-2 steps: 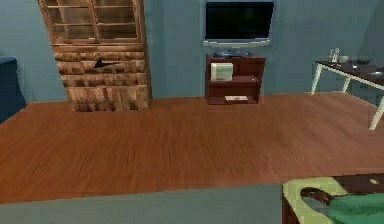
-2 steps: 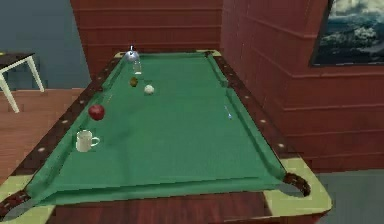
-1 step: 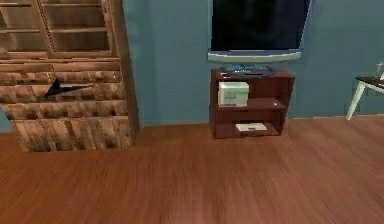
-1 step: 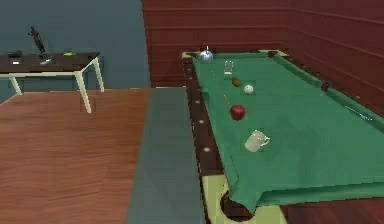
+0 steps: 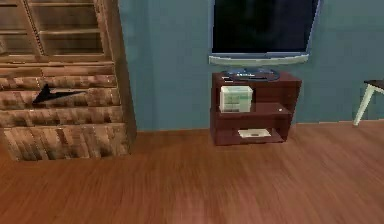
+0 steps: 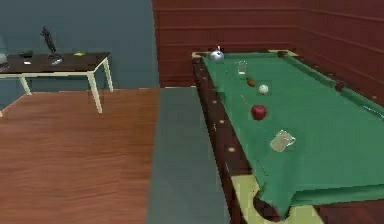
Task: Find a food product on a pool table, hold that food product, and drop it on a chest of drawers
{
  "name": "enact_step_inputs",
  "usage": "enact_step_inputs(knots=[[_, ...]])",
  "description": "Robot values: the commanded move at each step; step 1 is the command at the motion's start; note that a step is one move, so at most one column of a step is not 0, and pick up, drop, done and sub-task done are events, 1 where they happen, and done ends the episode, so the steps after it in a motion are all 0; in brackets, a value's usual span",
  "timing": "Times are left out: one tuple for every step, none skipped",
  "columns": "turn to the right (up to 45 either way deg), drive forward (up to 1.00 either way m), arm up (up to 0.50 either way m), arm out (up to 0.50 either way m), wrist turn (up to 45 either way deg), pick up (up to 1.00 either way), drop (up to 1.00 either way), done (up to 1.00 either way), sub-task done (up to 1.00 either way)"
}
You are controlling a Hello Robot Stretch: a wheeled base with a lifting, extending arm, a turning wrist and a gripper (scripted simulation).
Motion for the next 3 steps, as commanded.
enact_step_inputs(knots=[[45.0,0.0,0.0,0.0,0.0,0.0,0.0,0.0,0.0],[33.0,0.0,0.0,0.0,0.0,0.0,0.0,0.0,0.0],[0.0,1.0,0.0,0.0,0.0,0.0,0.0,0.0,0.0]])
